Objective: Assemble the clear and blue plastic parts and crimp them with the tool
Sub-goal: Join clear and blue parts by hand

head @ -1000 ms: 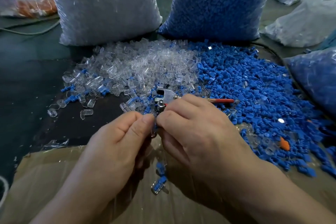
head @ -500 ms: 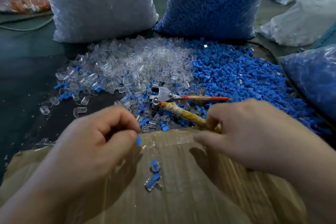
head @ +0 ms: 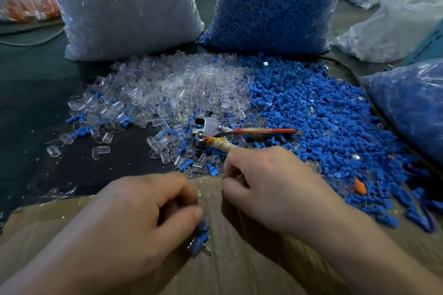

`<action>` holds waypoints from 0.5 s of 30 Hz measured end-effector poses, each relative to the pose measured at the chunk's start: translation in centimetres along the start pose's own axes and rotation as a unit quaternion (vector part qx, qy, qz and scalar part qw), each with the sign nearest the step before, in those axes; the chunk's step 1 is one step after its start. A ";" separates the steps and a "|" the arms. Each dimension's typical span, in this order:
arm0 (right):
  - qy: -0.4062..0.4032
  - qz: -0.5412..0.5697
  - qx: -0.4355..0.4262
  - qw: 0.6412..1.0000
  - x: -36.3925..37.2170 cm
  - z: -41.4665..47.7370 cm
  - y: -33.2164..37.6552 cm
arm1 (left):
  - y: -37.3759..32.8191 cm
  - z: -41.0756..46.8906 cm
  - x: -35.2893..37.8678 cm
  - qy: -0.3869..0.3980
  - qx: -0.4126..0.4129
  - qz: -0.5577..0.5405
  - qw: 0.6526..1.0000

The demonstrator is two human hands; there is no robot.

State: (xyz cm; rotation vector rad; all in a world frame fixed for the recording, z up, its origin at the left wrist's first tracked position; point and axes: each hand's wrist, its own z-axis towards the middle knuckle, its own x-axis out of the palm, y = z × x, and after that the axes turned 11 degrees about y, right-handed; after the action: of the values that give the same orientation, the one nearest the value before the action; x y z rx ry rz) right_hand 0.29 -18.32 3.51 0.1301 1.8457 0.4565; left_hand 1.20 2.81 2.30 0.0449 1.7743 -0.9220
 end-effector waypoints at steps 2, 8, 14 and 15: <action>-0.029 0.057 -0.010 0.998 0.2 0.0 0.0 | 0.5 0.1 -0.1 -0.080 -0.022 -0.004 0.997; -0.014 0.271 -0.040 0.962 0.9 0.5 -0.1 | 1.6 1.2 0.8 -0.132 -0.094 0.042 0.986; 0.004 0.376 -0.033 0.926 1.1 0.8 0.0 | 1.0 2.2 1.2 -0.114 -0.100 0.080 0.985; 0.009 0.375 -0.030 0.926 1.1 0.8 0.0 | 1.1 2.2 1.3 -0.122 -0.101 0.080 0.984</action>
State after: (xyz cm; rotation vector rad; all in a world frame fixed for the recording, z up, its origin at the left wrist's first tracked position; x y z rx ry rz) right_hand 0.66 -17.72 2.33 0.8088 1.7481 1.0414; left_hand 2.94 1.74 0.39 -0.0546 1.6007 -0.6021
